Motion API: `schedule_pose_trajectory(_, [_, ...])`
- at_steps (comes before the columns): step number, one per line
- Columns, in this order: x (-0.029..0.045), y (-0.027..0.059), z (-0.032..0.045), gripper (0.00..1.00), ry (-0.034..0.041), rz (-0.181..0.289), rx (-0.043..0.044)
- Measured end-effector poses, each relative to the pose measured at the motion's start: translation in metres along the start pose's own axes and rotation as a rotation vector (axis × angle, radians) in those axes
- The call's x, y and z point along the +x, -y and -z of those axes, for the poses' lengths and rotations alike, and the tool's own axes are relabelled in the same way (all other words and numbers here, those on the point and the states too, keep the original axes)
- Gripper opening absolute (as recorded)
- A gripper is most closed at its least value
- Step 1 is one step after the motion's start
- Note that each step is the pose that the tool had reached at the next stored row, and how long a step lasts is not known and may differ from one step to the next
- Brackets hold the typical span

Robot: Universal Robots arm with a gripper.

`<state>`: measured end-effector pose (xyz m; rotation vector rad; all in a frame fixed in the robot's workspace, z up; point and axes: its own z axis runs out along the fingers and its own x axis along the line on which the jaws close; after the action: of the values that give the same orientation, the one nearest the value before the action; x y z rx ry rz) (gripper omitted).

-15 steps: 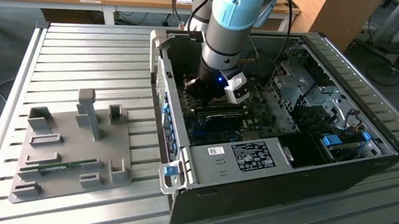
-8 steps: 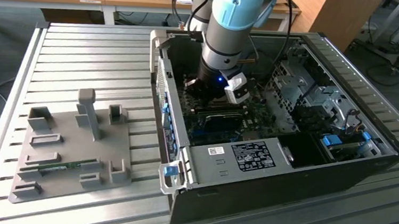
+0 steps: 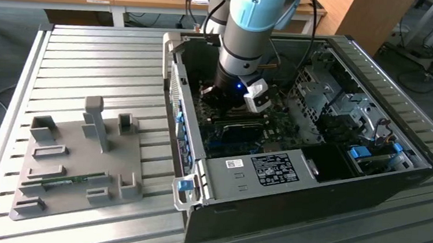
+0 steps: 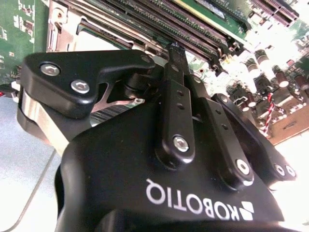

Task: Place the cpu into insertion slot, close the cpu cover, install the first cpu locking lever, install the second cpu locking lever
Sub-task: 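Install the second cpu locking lever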

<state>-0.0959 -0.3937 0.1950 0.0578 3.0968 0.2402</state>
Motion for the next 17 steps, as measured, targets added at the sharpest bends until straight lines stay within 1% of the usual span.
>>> schedule_pose_trajectory(5, [0.0,-0.0003,0.0005,0.11,0.0,0.0,0.0011])
schedule_pose_trajectory(12, [-0.0001,-0.0009,0.0033,0.11,0.0002,0.0,0.0013])
schedule_pose_trajectory(15, [-0.0001,-0.0008,0.0034,0.11,0.0004,0.0,0.012])
schedule_pose_trajectory(17, [-0.0001,-0.0009,0.0035,0.11,0.0007,0.001,0.0174])
